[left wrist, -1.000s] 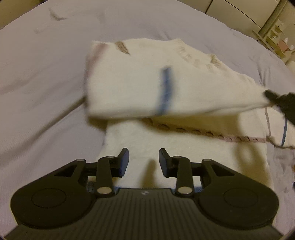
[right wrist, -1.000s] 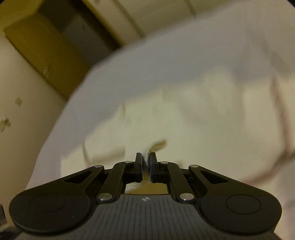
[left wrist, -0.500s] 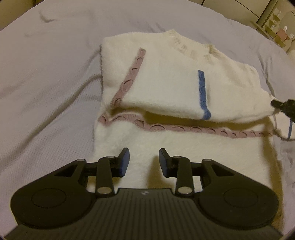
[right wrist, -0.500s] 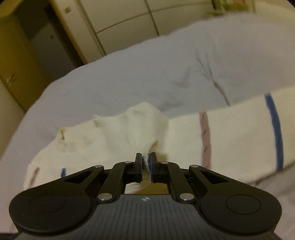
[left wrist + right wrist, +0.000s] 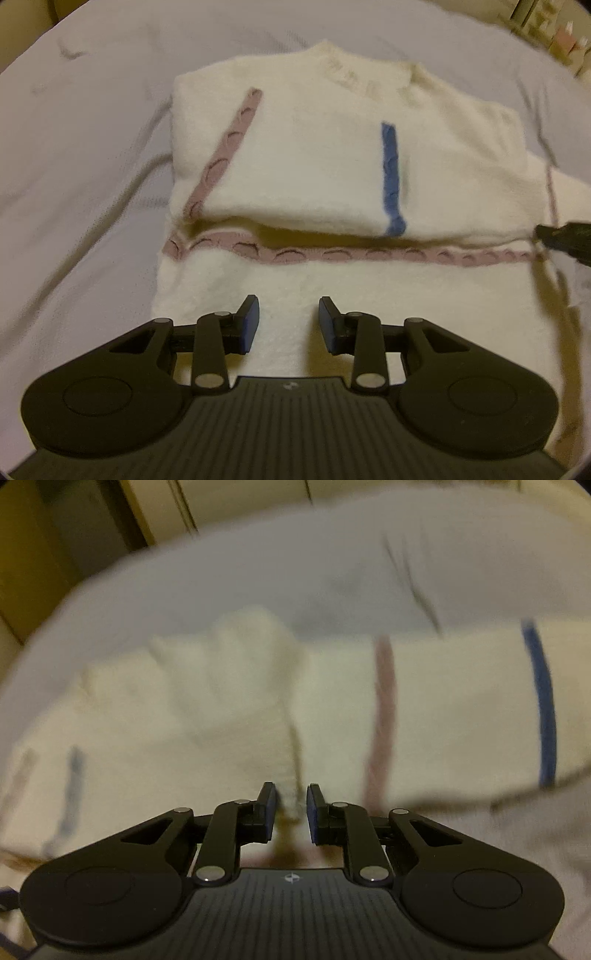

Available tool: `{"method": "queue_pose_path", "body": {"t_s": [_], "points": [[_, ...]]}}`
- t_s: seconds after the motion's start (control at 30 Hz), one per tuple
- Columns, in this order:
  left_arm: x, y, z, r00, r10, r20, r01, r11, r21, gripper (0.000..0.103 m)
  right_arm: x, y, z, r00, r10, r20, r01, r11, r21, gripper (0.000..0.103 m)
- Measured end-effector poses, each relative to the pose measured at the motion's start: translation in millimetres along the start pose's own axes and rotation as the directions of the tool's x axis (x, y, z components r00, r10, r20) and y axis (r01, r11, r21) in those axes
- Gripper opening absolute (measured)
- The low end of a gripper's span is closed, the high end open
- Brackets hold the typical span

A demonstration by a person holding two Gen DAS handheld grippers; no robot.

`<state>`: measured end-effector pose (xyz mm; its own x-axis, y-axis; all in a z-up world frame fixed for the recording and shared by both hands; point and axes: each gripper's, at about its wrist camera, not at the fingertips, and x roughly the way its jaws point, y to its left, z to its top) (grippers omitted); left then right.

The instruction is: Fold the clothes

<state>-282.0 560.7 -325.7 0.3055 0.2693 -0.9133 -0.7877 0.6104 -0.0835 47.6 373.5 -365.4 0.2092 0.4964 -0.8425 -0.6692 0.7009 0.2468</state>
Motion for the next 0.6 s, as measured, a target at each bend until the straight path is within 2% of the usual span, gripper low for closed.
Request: {"method": "queue_pose_path", "body": {"t_s": [0.07,0.1,0.17,0.23,0.3,0.37,0.43,0.53,0.6], "points": [[-1,-5,0,1.000,-0.004,-0.002,0.004,1.000,0.005,0.030,-10,-14,-4,0.999,0.045,0.010,-0.046,0.995,0.092,0.017],[-1,-10,0,1.000,-0.008,-0.005,0.008,1.000,0.008,0.030,-19,-22,-5,0.999,0.043,0.022,-0.045,0.991,0.122,0.020],[0,-22,1,1.000,-0.014,-0.008,0.014,1.000,0.022,0.030,-36,-47,-12,0.999,0.004,0.043,-0.012,0.982,0.186,0.027],[1,-35,1,1.000,-0.020,-0.012,0.021,0.999,0.037,0.030,-51,-84,-19,0.997,-0.036,0.066,0.016,0.959,0.281,0.027],[2,-48,1,1.000,-0.027,-0.016,0.028,0.998,0.051,0.031,-67,-127,-26,0.993,-0.075,0.092,0.033,0.919,0.393,0.028],[2,-60,1,0.999,-0.033,-0.019,0.034,0.997,0.065,0.031,-84,-173,-33,0.984,-0.109,0.138,0.020,0.851,0.524,0.030],[3,-73,1,0.999,-0.039,-0.023,0.041,0.996,0.080,0.031,-102,-216,-40,0.969,-0.130,0.210,-0.032,0.776,0.630,0.030],[4,-92,2,0.998,-0.049,-0.029,0.051,0.994,0.101,0.032,-125,-268,-51,0.922,-0.131,0.364,-0.191,0.664,0.723,0.032],[5,-103,2,0.998,-0.051,-0.033,0.054,0.992,0.112,0.033,-130,-292,-59,0.890,-0.121,0.440,-0.296,0.580,0.759,0.040]]}}
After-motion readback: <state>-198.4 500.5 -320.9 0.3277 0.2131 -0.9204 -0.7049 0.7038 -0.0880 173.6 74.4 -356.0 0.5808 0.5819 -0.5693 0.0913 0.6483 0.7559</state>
